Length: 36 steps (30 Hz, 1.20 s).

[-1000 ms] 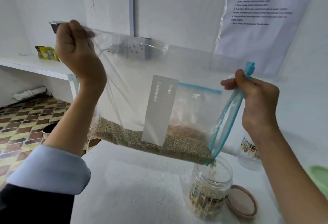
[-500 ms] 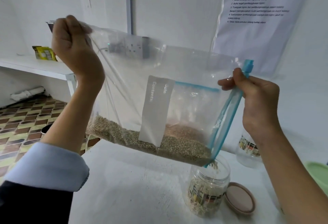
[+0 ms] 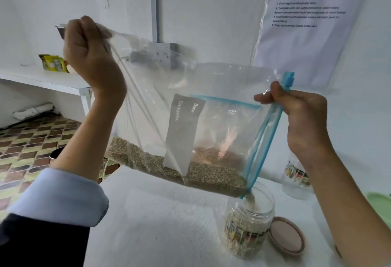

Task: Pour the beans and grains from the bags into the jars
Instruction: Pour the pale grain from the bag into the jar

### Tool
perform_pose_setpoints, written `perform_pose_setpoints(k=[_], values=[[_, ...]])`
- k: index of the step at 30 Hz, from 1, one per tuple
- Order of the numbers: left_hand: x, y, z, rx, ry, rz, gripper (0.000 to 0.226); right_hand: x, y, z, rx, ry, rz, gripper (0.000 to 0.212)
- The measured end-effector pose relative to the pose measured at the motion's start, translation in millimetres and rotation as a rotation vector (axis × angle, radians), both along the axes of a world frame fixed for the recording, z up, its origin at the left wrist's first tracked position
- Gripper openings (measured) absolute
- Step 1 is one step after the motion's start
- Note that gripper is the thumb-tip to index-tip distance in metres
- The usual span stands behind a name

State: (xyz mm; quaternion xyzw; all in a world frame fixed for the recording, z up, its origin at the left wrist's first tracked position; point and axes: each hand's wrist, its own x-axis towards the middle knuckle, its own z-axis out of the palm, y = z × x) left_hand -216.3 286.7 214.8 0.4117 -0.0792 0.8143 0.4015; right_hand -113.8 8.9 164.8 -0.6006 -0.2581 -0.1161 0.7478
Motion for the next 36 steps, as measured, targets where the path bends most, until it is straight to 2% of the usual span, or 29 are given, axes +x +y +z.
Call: perform_pose_setpoints(k=[3,6,9,12,16,19,23,25,28,36], values=[[-2.7,0.7,0.9,-0.004,0.008,-0.007,0.038,3.7,1.3,-0.3,0.044,0.007,-0.036,0.025],[-3.1,-0.2,1.1,0.008,0.028,-0.03,0.033,4.2,2.9,-0.4,-0.011,-0.002,-0.017,0.024],[-4.7,-0.1,0.0,0.006,0.038,-0.039,0.032,6.2,2.0,0.2,0.047,0.0,-0.049,0.023],[-1.4,-1.8,-1.2,0.024,0.04,-0.032,0.036,4.5,3.6,-0.4,-0.028,0.0,-0.027,0.024],[1.9,-4.1,-0.7,0.05,0.031,-0.057,0.039,6.4,2.8,-2.6,0.018,0.003,-0.054,0.024],[0.4,-7.8,1.6,0.06,0.03,-0.083,0.038,7.3,1.9,-0.9,-0.022,0.006,-0.033,0.023],[-2.0,-8.3,3.2,0.039,0.016,-0.095,0.033,7.6,3.3,-2.1,0.031,-0.006,-0.048,0.024],[0.3,-11.4,2.6,0.056,0.034,-0.115,0.036,6.6,5.3,-4.4,0.003,-0.001,-0.033,0.024],[2.8,-11.8,-0.9,0.052,0.027,-0.117,0.038,8.1,4.2,-5.3,0.067,0.006,-0.069,0.024],[2.3,-13.2,0.6,0.041,0.014,-0.116,0.039,8.8,2.2,-3.8,0.048,0.001,-0.049,0.027]])
